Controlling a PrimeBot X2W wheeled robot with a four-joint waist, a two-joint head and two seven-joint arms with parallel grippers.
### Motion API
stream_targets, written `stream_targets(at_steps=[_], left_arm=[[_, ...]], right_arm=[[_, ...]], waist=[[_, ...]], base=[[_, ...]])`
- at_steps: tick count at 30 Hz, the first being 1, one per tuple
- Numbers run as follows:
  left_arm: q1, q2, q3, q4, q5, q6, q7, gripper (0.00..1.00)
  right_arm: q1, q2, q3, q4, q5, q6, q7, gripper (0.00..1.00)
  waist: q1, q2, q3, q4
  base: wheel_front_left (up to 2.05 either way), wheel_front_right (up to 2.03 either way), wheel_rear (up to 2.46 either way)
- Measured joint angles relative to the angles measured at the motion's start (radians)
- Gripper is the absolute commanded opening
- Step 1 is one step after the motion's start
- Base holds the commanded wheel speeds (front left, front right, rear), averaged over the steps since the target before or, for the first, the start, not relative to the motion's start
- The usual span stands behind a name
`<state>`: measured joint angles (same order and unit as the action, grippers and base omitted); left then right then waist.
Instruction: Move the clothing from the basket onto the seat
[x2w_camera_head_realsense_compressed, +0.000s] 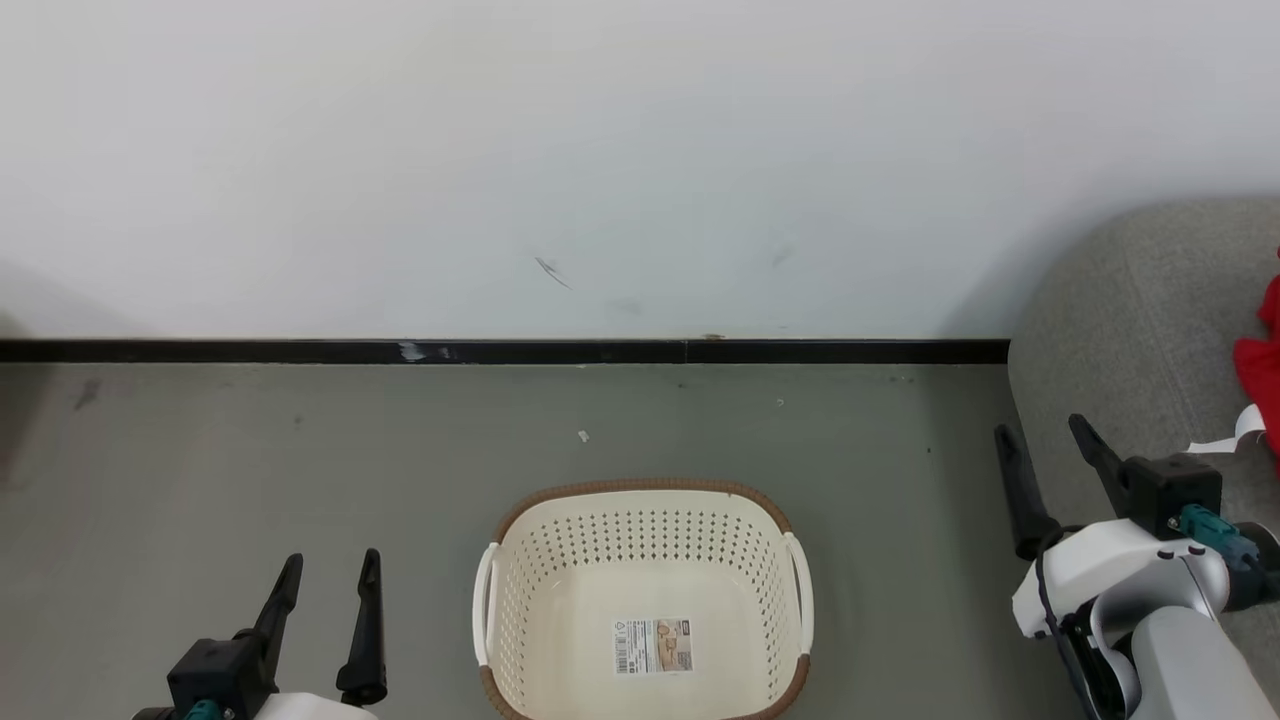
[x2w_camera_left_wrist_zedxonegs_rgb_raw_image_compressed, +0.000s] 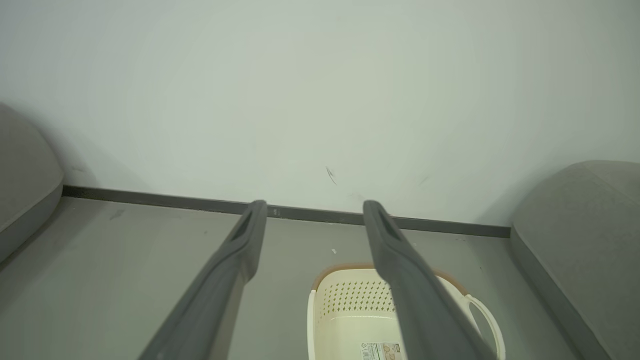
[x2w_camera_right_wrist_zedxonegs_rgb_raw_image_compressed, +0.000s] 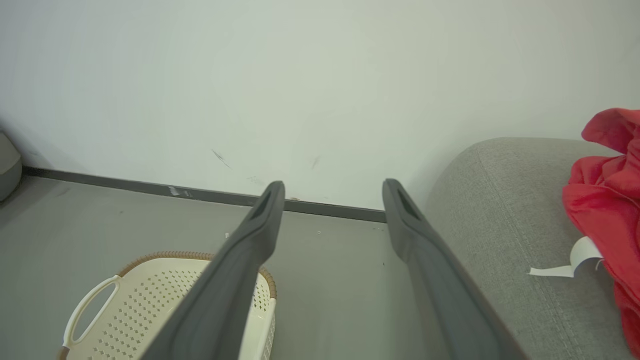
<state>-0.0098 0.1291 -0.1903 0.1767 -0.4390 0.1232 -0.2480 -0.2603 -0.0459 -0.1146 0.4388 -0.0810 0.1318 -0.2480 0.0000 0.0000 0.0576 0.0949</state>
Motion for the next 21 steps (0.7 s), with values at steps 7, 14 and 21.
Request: stream_targets(at_steps=[7,14,21], left_arm=[[0.002,0.000,-0.010,0.023,0.006,-0.004,0.000,1.00],[0.023,0.001,-0.021,0.040,0.019,-0.016,0.000,0.00],[0.060,-0.032,-0.034,0.098,0.010,-0.016,0.002,0.00]], right_arm=[[0.052,0.002,-0.005,-0.009,0.003,0.000,0.000,1.00],[0.111,0.003,-0.013,-0.017,0.028,0.000,0.000,0.00],[0.177,0.035,-0.016,0.058,0.033,0.000,0.003,0.00]], waist=[[0.0001,0.0000,-0.036,0.024],[0.0001,0.0000,-0.070,0.043],[0.0000,0.0000,-0.075,0.045]], base=[[0.00,0.00,0.00],[0.00,0.00,0.00],[0.00,0.00,0.00]])
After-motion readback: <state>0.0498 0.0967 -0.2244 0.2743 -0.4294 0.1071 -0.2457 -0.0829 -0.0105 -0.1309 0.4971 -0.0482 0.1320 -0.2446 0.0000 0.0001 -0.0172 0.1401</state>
